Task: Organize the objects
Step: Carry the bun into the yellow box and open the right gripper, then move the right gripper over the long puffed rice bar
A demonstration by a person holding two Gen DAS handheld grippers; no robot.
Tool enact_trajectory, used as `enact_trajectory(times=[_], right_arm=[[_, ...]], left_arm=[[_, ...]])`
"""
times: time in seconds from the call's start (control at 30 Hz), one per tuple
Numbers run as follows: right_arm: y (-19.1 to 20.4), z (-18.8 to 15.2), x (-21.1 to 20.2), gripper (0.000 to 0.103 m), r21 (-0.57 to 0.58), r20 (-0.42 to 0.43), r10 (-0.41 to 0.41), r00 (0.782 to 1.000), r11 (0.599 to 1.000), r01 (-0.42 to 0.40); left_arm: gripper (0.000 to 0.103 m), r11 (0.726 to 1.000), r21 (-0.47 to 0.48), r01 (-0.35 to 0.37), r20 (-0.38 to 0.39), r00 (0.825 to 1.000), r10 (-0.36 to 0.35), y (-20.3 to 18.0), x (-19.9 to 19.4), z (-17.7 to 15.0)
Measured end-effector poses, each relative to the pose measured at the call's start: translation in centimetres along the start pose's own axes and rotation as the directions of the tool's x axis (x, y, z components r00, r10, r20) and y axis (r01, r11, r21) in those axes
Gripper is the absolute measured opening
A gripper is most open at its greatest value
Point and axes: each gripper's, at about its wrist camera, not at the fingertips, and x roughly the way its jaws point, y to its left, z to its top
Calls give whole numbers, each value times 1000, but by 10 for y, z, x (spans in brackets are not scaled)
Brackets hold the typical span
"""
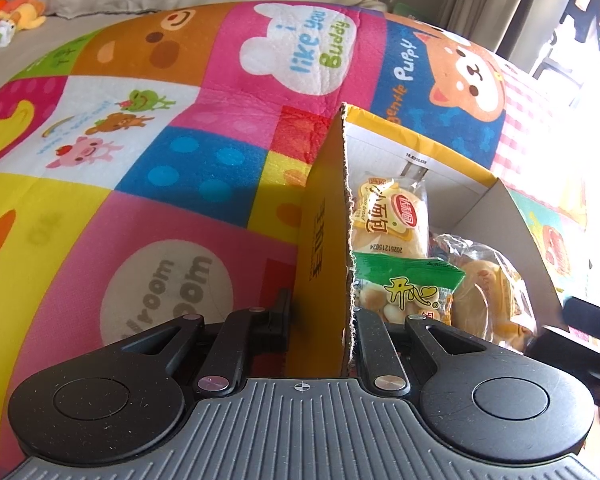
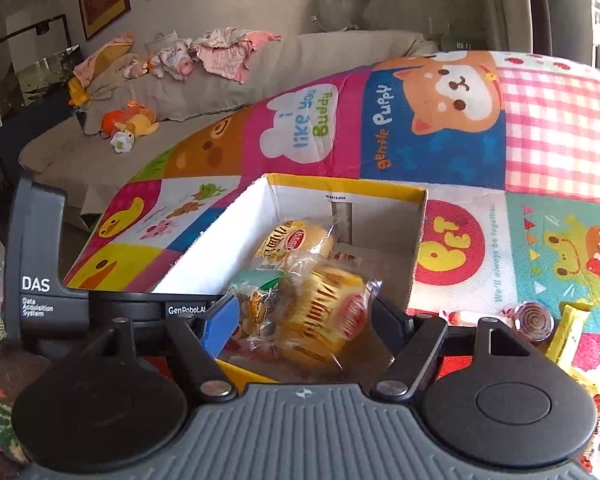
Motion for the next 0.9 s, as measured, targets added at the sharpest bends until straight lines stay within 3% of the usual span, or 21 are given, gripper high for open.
enact_trajectory(times=[0.1, 0.27, 0.53, 0.67, 0.8, 0.9], right_arm=[[-7, -6, -27, 75, -14, 43, -27, 999, 1000, 28], [-35, -25, -67, 75, -16, 100, -158, 982, 987, 160], [-88, -81, -85, 80, 79, -28, -289, 957, 954, 290], [-95, -109, -78, 80, 171, -66, -262, 963, 948, 269], [-92, -121, -73, 82, 296, -60, -172, 983, 938, 182], [-74, -121, -68, 83, 284, -50, -104, 993, 952, 114]], left_arm=[[16, 1000, -1, 0, 0, 1000, 0, 0, 0, 0], [16, 1000, -3, 0, 0, 1000, 0, 0, 0, 0], [16, 1000, -6, 2, 2, 1000, -2, 0, 0, 0], [16, 1000, -4, -1, -1, 1000, 1, 1, 1, 0], [16, 1000, -7, -4, -1, 1000, 4, 0, 0, 0], [16, 1000, -5, -4, -1, 1000, 4, 0, 0, 0]])
